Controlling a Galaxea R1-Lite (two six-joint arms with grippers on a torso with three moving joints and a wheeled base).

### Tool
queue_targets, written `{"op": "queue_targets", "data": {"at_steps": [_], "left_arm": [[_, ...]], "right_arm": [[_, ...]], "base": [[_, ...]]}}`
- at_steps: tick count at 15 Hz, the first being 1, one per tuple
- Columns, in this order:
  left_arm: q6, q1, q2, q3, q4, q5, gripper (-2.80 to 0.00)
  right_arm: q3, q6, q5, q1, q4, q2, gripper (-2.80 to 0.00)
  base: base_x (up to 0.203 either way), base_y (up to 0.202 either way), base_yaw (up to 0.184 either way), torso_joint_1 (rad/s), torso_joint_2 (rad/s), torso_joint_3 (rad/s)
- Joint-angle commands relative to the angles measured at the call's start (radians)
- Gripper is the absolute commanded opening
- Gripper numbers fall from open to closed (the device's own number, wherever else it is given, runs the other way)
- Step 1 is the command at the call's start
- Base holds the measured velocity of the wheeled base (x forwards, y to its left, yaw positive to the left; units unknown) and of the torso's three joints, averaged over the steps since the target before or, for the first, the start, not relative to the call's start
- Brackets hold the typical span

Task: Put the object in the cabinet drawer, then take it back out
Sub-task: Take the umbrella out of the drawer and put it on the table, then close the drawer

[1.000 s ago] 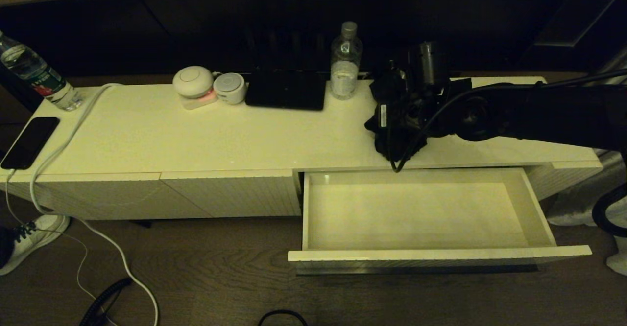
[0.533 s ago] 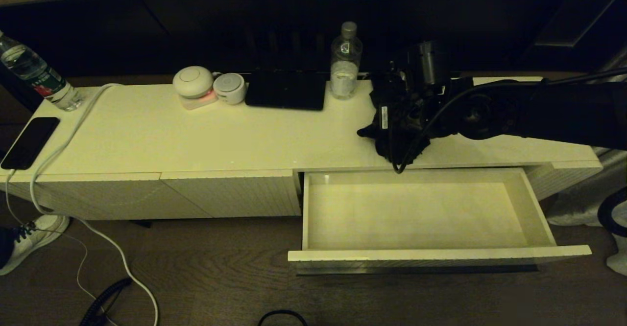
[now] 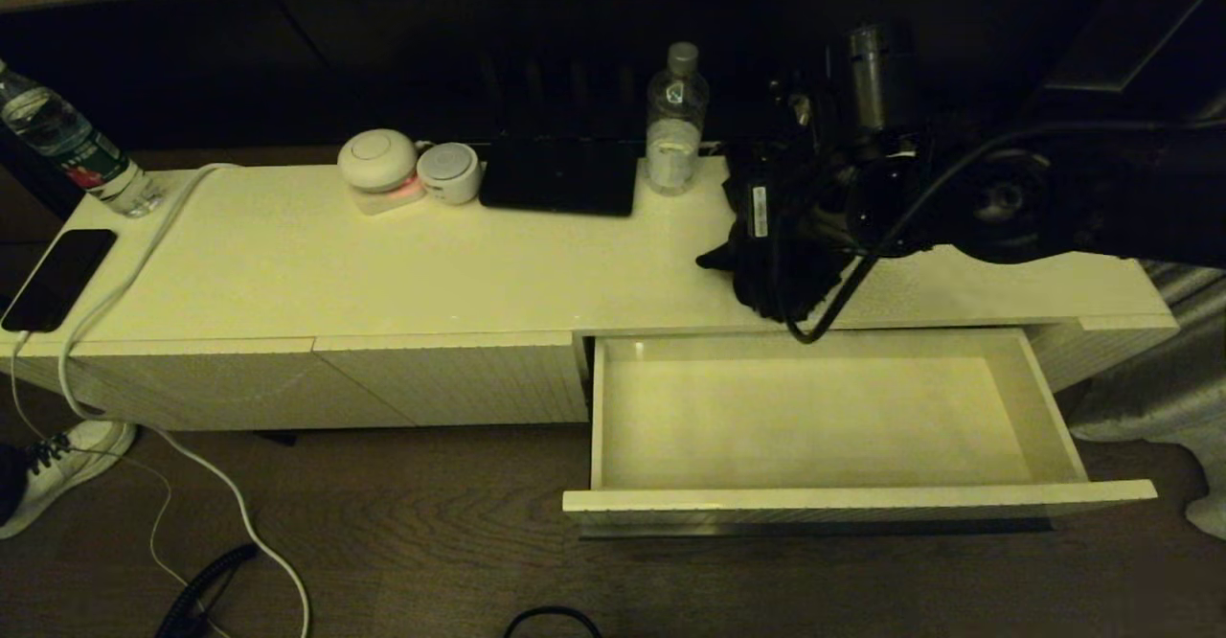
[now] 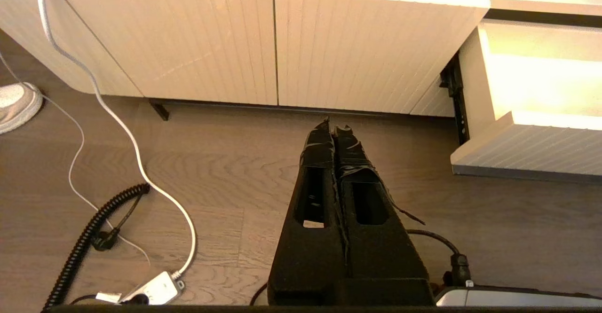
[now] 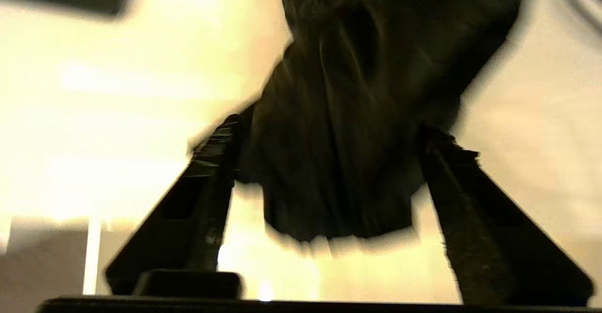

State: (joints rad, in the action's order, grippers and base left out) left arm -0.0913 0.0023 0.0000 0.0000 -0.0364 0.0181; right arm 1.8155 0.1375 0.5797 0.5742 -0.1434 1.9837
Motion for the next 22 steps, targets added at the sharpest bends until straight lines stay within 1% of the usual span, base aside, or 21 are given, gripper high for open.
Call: {"op": "queue_targets", "data": {"at_steps": [1,3,4,5,6,8,9,10,14,15,18,20,22], "left_arm": [[-0.001,0.001,-0.002,0.000,0.000,0.000,-2.80],[-0.001,0.001,-0.002,0.001,0.000,0.000,-2.80],[-0.001,0.001,-0.002,0.001,0.000,0.000,-2.80],[-0.001,0.001,-0.002,0.000,0.000,0.000,-2.80],[-0.001,0.000,-0.002,0.000,0.000,0.000,-2.80],[-0.001,0.001,-0.002,0.000,0.000,0.000,-2.80],[-0.001,0.001,-0.002,0.000,0.000,0.000,-2.80],[-0.001,0.001,-0.002,0.000,0.000,0.000,-2.80],[-0.001,0.001,-0.002,0.000,0.000,0.000,-2.80],[-0.001,0.001,-0.002,0.000,0.000,0.000,-2.80],[-0.001,0.000,-0.002,0.001,0.000,0.000,-2.80],[-0.001,0.001,-0.002,0.000,0.000,0.000,-2.80],[-0.001,0.001,-0.002,0.002,0.000,0.000,-2.80]], "right_arm": [[-0.147,-0.039,0.020,0.040,0.001,-0.182,0.00],[-0.290,-0.088,0.018,0.059,-0.003,-0.309,0.00],[-0.358,-0.121,0.008,0.065,-0.007,-0.370,0.00],[-0.432,-0.171,-0.011,0.071,-0.017,-0.437,0.00],[-0.496,-0.241,-0.032,0.075,-0.032,-0.502,0.00],[-0.610,-0.408,-0.099,0.080,-0.067,-0.614,0.00],[-0.667,-0.509,-0.138,0.081,-0.084,-0.655,-2.80],[-0.718,-0.584,-0.159,0.082,-0.093,-0.689,-2.80],[-0.915,-0.789,-0.195,0.083,-0.104,-0.814,-2.80],[-0.972,-0.828,-0.201,0.083,-0.109,-0.839,-2.80],[-1.136,-0.898,-0.209,0.092,-0.136,-0.887,-2.80],[-1.225,-0.914,-0.214,0.110,-0.132,-0.895,-2.80],[-1.315,-0.913,-0.216,0.117,-0.127,-0.880,-2.80]], "base": [[0.000,0.000,0.000,0.000,0.00,0.000],[0.000,0.000,0.000,0.000,0.00,0.000],[0.000,0.000,0.000,0.000,0.00,0.000],[0.000,0.000,0.000,0.000,0.00,0.000],[0.000,0.000,0.000,0.000,0.00,0.000],[0.000,0.000,0.000,0.000,0.00,0.000],[0.000,0.000,0.000,0.000,0.00,0.000],[0.000,0.000,0.000,0.000,0.00,0.000],[0.000,0.000,0.000,0.000,0.00,0.000],[0.000,0.000,0.000,0.000,0.00,0.000],[0.000,0.000,0.000,0.000,0.00,0.000],[0.000,0.000,0.000,0.000,0.00,0.000],[0.000,0.000,0.000,0.000,0.00,0.000]]}}
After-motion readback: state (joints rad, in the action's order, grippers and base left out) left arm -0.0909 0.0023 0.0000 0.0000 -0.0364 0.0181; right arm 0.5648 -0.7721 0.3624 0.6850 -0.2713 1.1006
